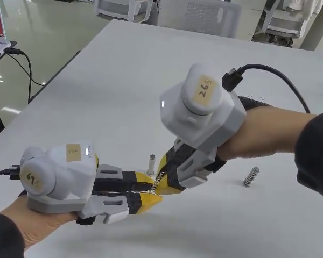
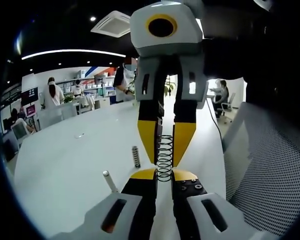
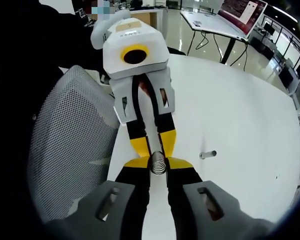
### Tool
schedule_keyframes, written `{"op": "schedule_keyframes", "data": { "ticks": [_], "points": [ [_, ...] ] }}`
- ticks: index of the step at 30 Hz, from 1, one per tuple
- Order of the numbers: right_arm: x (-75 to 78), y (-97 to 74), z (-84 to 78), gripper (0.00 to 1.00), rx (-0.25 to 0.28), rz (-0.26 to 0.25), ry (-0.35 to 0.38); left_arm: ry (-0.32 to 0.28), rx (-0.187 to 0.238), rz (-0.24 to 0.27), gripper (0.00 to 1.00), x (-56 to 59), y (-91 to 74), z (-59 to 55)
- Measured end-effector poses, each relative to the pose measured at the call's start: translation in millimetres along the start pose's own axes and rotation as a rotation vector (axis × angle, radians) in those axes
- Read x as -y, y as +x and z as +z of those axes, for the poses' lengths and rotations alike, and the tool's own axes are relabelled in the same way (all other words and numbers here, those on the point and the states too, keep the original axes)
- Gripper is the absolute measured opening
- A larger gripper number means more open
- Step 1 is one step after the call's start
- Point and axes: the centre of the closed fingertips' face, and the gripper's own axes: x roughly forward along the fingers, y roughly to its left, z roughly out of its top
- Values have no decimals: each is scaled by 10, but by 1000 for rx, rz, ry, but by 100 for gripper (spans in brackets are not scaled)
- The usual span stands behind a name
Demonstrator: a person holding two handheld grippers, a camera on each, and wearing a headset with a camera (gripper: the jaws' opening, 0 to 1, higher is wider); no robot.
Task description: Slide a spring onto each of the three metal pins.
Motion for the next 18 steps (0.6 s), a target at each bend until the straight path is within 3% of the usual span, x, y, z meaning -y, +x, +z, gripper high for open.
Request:
{"op": "schedule_keyframes", "data": {
  "ticks": [3,18],
  "points": [
    [5,-1,-1,13,-2,-4,-3,-3,12,1,7,-5,-2,41],
    [50,21,-8,13,-22,-15,-9,-18,6,26,9,-69,12,-4]
  ]
}}
